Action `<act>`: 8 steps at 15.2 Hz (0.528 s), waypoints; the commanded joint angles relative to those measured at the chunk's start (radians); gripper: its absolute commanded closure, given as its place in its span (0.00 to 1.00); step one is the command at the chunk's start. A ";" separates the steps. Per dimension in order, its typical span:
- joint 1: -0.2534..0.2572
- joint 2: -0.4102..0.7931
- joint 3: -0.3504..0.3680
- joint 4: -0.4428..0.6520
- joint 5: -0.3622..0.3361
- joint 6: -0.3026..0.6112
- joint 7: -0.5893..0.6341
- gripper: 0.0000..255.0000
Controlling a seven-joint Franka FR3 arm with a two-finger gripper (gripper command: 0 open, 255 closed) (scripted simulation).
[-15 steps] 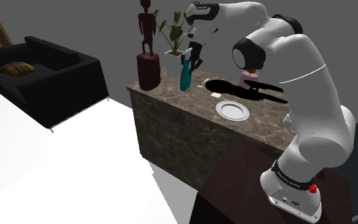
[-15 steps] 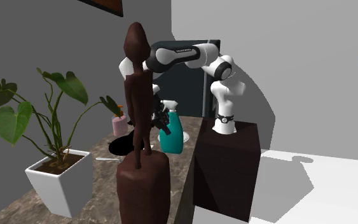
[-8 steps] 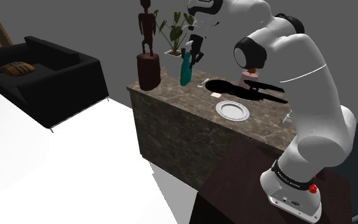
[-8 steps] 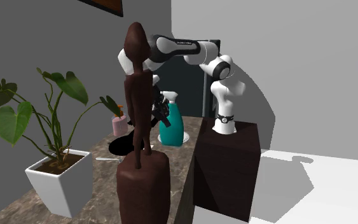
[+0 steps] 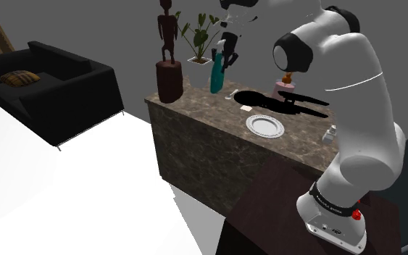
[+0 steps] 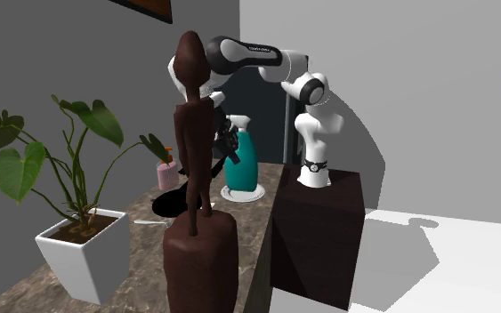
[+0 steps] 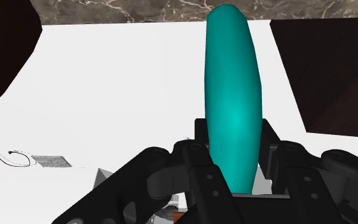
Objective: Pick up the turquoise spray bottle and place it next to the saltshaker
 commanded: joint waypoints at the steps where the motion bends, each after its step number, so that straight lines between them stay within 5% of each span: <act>1: 0.038 -0.082 -0.031 -0.125 -0.041 0.023 -0.044 1.00; 8: 0.126 -0.331 -0.119 -0.440 -0.193 0.078 -0.139 1.00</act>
